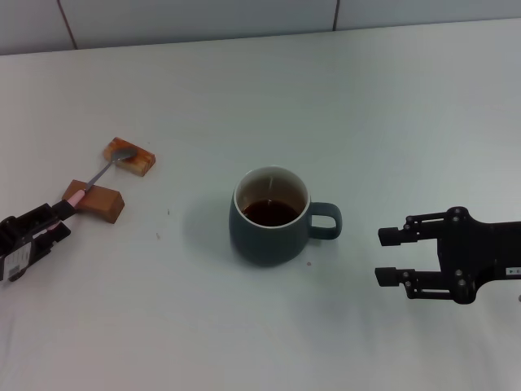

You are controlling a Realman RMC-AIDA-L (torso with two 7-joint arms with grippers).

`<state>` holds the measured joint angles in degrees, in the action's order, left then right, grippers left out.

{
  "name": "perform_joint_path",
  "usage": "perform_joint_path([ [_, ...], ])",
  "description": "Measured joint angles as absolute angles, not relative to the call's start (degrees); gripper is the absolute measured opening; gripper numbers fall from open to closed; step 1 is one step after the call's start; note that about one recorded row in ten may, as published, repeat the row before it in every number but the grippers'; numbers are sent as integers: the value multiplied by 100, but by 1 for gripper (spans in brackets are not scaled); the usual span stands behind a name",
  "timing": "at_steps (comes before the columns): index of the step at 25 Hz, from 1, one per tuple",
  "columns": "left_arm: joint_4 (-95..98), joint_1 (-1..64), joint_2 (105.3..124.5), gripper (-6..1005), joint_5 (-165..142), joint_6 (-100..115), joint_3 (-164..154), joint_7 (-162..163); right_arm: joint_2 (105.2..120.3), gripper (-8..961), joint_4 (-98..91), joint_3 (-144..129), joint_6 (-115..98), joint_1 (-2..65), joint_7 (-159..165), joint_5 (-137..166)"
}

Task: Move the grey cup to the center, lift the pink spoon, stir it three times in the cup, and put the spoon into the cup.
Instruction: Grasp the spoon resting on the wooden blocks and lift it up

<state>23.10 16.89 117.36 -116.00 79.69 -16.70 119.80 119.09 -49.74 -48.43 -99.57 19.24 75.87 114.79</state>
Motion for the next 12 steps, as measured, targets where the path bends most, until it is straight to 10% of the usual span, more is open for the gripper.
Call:
perform_joint_path([
  [12,2312,1687,11765,510,-11576,7891,-1651,12052,11909,565,-4975,-4843,-9967,1922,7587,11478],
])
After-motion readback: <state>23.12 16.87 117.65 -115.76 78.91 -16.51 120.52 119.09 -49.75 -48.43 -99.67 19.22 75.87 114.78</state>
